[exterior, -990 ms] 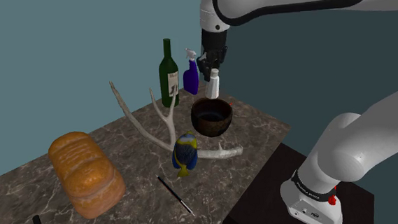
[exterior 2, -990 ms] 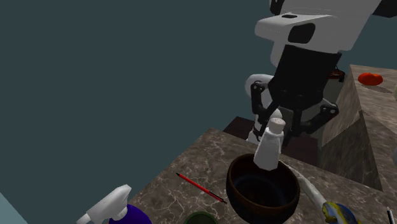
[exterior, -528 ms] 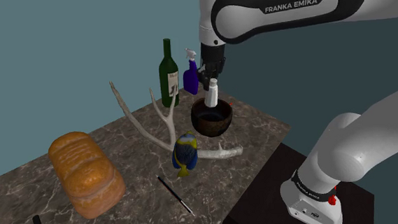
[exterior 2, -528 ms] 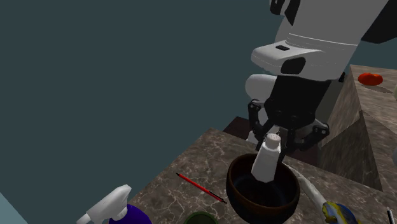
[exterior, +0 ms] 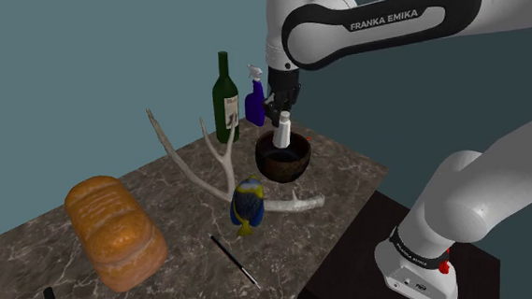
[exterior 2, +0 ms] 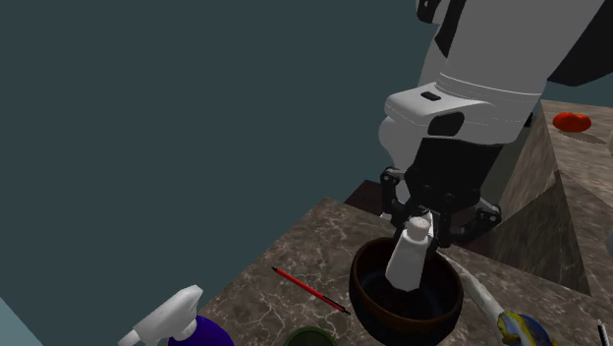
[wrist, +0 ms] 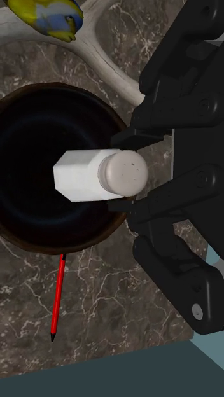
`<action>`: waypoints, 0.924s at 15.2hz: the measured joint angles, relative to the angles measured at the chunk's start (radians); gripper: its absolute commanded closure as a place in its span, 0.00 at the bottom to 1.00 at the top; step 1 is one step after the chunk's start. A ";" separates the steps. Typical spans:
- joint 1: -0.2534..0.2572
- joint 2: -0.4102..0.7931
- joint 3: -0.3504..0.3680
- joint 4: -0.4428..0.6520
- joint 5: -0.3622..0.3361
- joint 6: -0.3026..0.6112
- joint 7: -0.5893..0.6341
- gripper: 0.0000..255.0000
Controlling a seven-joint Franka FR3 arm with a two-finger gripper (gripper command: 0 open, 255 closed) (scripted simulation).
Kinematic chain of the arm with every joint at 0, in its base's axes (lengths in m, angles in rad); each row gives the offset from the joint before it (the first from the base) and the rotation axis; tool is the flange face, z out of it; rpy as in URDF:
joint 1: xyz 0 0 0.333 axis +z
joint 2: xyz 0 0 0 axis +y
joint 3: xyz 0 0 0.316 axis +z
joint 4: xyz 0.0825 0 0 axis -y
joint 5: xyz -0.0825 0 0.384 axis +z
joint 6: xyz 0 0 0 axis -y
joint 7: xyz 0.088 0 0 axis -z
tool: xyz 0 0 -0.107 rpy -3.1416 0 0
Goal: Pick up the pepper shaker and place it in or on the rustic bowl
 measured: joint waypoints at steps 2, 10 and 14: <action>0.000 0.000 0.000 0.000 0.000 0.000 0.000 1.00; 0.000 0.001 0.000 0.016 0.000 -0.015 -0.001 0.00; 0.003 -0.007 0.003 0.104 0.004 -0.110 -0.001 0.00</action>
